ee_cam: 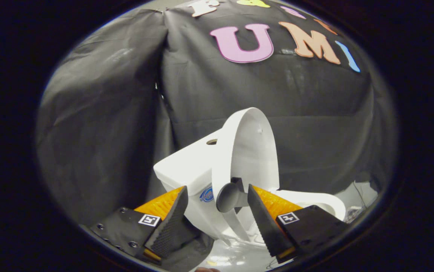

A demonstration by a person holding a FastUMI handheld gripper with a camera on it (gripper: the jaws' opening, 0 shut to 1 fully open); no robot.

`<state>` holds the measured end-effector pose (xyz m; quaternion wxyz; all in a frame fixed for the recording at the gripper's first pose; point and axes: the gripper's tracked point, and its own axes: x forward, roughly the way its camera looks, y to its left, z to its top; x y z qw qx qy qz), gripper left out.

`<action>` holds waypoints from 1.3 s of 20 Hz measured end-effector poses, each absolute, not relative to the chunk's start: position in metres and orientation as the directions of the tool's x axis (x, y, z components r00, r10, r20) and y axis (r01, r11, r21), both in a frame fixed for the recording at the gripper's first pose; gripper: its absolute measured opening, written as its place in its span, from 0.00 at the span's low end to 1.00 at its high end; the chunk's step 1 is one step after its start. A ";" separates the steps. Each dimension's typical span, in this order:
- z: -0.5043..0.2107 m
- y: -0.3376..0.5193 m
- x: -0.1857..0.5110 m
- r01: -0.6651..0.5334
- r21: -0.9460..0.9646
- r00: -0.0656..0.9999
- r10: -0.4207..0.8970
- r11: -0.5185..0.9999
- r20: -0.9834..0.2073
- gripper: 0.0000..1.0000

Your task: Open the toilet lid.

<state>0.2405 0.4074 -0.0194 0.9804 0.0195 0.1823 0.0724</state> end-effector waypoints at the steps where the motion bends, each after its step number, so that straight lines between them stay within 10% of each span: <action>1: -0.017 0.406 0.239 -0.148 0.044 0.921 0.154 0.988 -0.358 0.99; 26: 0.072 0.250 0.158 -0.084 0.064 0.992 0.089 0.994 -0.090 0.97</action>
